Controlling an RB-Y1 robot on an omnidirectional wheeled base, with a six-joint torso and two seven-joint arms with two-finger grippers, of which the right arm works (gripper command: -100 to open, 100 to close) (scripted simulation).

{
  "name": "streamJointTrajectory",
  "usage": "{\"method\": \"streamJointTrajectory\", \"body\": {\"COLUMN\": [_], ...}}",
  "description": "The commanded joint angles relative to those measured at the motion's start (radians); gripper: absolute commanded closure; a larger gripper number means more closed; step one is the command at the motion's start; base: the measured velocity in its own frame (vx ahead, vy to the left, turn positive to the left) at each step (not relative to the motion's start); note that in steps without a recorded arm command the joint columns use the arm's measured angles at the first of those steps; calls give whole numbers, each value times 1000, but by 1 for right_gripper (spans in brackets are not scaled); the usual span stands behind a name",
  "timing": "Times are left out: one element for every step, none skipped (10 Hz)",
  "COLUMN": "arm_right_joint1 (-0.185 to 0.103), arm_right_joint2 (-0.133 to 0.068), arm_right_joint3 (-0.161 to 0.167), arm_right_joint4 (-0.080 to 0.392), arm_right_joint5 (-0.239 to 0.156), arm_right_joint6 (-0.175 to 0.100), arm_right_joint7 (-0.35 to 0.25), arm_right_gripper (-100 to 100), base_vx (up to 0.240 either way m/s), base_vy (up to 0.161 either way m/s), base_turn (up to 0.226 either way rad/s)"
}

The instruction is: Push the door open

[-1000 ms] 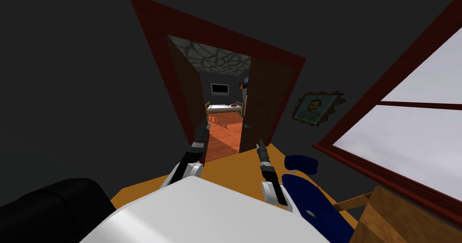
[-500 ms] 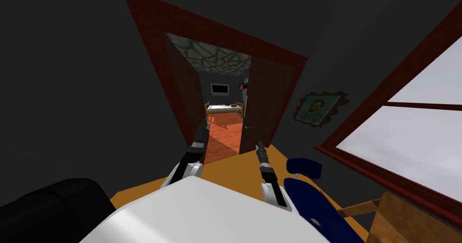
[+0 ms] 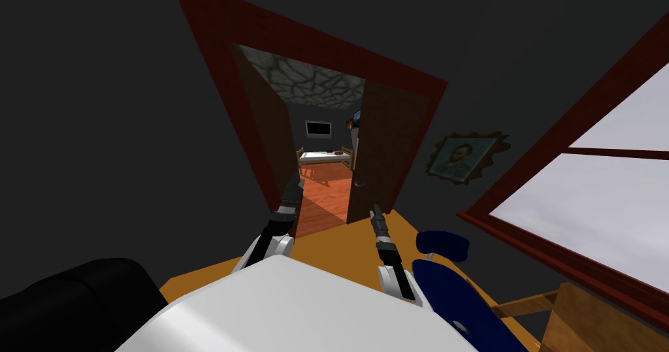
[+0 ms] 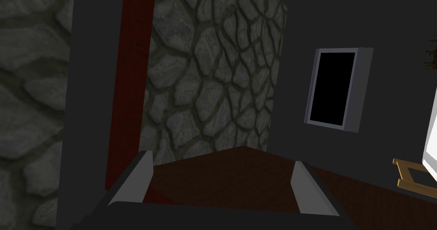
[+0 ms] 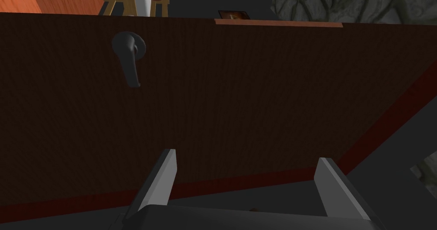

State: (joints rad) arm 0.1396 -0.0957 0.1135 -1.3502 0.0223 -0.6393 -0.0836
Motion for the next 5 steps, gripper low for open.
{"method": "streamJointTrajectory", "body": {"arm_right_joint1": [0,0,0,0,0], "arm_right_joint2": [0,0,0,0,0], "arm_right_joint3": [0,0,0,0,0], "arm_right_joint4": [0,0,0,0,0], "arm_right_joint5": [0,0,0,0,0], "arm_right_joint6": [0,0,0,0,0], "arm_right_joint7": [0,0,0,0,0], "arm_right_gripper": [-100,-100,-100,-100,-100], "base_vx": [-9,0,8,4,-4], "base_vy": [1,0,-1,0,0], "base_turn": [28,0,-27,-12,13]}}
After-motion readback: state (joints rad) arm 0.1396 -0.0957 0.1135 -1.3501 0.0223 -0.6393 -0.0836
